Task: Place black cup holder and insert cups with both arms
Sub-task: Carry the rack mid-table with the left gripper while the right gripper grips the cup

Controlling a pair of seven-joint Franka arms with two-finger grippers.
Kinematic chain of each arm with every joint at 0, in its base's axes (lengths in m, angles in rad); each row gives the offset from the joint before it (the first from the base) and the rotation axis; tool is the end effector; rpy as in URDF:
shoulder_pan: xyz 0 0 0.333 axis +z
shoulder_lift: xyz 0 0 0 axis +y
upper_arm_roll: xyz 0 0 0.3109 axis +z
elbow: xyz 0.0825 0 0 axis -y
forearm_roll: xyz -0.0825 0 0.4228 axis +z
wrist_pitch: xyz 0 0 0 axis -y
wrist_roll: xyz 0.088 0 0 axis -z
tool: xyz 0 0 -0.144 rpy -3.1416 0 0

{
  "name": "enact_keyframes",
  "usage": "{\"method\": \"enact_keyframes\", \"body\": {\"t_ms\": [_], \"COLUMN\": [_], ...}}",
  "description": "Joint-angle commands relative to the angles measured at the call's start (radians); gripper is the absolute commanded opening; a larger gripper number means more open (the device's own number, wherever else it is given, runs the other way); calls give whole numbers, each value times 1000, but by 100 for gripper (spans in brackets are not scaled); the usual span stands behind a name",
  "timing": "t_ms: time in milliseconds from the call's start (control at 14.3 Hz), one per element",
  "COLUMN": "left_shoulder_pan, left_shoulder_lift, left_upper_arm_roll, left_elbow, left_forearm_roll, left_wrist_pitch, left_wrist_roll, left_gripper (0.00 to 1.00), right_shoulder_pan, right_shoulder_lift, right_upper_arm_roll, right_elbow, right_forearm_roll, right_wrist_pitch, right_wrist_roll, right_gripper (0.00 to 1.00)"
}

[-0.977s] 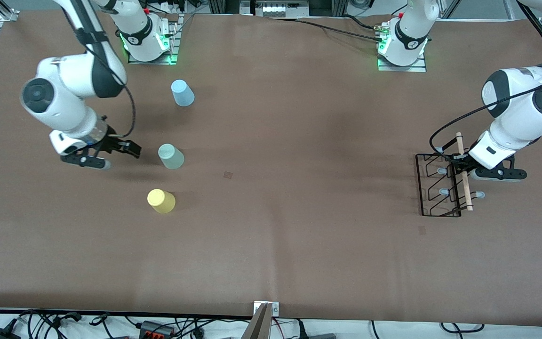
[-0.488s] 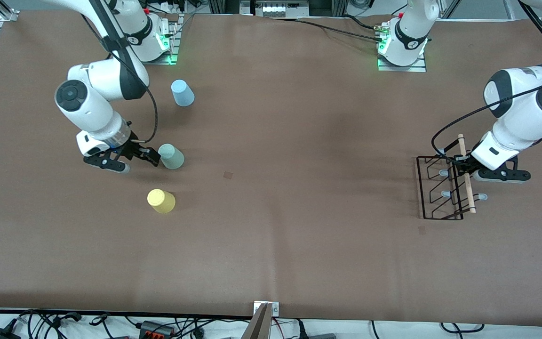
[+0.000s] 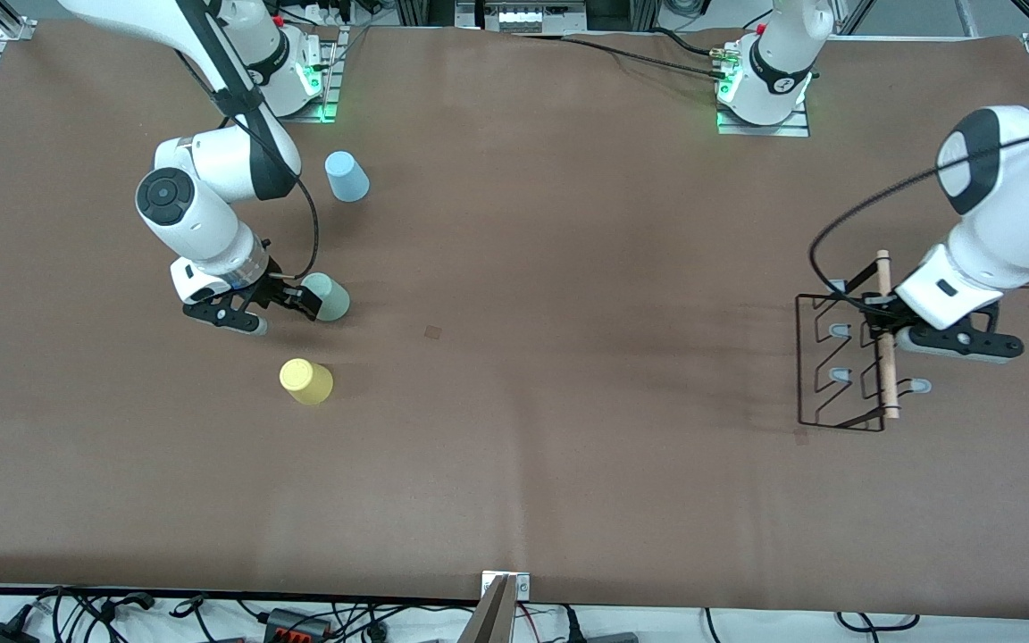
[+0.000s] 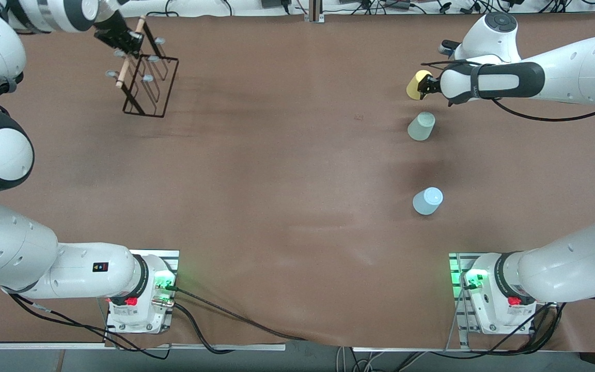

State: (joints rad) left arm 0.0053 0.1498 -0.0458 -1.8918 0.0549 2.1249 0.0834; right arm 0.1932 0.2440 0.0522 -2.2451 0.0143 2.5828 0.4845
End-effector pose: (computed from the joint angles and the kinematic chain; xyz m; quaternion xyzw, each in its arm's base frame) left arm 0.6416 -0.0212 0.3738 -0.9961 0.0749 -0.0413 0.0214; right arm 0.5610 0.1414 0.1940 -0.9909 0.1260 -0.0402 0.0264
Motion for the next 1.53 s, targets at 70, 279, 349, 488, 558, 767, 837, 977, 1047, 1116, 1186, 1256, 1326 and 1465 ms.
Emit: {"method": "enact_keyframes", "body": {"t_ms": [70, 279, 349, 488, 558, 767, 837, 977, 1047, 1116, 1186, 1256, 1326, 1465], "left_shoulder_pan": [-141, -305, -367, -486, -540, -700, -735, -752, -754, -775, -788, -788, -788, -789], "left_shoulder_lift": [43, 91, 111, 168, 198, 307, 329, 341, 347, 359, 370, 379, 389, 396], "left_upper_arm_roll": [-11, -11, -11, -11, -11, -6, -6, -9, -11, -11, -11, -11, -11, -9], "left_elbow": [82, 105, 121, 161, 189, 296, 313, 319, 320, 321, 321, 321, 321, 320], "left_forearm_roll": [2, 0, 0, 0, 2, 14, 31, 113, 138, 140, 140, 140, 141, 143], "left_wrist_pitch": [-65, -63, -60, -54, -54, -36, -23, 6, 15, 18, 35, 62, 90, 107], "left_wrist_roll": [-152, -383, -490, -635, -698, -894, -948, -1040, -1063, -1076, -1082, -1082, -1081, -1077], "left_gripper": [1, 1, 1, 1, 1, 1, 1, 1, 1, 1, 1, 1, 1, 2], "right_shoulder_pan": [21, 32, 43, 45, 45, 46, 46, 49, 58, 64, 75, 81, 84, 86], "right_shoulder_lift": [20, 26, 29, 37, 38, 52, 52, 60, 60, 60, 60, 60, 61, 69], "right_upper_arm_roll": [3, 3, 5, 6, 6, 6, 6, 9, 9, 9, 11, 14, 14, 14], "right_elbow": [-7, -14, -14, -17, -21, -54, -60, -64, -64, -64, -64, -67, -74, -83], "right_forearm_roll": [-8, -7, -7, -7, -7, -7, -8, -7, -7, -7, -7, -7, -7, -8], "right_wrist_pitch": [53, 53, 53, 54, 54, 98, 103, 105, 105, 103, 103, 102, 105, 105], "right_wrist_roll": [28, 74, 91, 106, 106, 108, 108, 109, 124, 147, 164, 172, 172, 172], "right_gripper": [100, 100, 100, 100, 100, 100, 100, 100, 100, 100, 100, 100, 100, 100]}}
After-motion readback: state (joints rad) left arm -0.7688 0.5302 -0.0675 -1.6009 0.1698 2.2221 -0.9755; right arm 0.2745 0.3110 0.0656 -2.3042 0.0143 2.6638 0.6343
